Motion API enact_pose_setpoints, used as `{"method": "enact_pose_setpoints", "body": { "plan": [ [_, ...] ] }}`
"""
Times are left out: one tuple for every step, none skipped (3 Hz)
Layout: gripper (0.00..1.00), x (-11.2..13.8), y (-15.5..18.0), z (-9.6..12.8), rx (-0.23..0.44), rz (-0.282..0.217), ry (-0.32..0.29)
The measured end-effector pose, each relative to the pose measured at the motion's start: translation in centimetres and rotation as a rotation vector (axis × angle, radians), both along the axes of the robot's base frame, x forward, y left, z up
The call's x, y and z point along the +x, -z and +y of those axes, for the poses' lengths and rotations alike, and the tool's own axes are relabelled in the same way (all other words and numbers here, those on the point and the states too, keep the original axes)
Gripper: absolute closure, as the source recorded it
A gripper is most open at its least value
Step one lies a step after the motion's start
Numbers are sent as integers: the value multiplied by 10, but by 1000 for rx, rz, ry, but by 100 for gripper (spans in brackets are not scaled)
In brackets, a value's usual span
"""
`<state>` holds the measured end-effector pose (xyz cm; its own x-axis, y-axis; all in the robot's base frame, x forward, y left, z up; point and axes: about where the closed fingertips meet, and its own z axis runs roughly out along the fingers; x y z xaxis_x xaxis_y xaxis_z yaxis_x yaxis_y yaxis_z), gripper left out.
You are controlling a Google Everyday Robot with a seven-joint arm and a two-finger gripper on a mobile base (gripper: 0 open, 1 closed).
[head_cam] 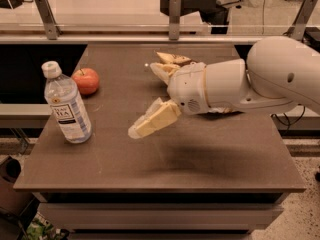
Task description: Pick blue plastic bottle
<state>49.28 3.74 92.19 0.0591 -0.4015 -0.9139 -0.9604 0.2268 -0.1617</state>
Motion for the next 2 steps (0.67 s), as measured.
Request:
{"method": "enact_pose_setpoints", "body": {
  "plan": [
    [0,8,0,26,62,3,-27],
    [0,15,1,50,120,6,-57]
  ]
}}
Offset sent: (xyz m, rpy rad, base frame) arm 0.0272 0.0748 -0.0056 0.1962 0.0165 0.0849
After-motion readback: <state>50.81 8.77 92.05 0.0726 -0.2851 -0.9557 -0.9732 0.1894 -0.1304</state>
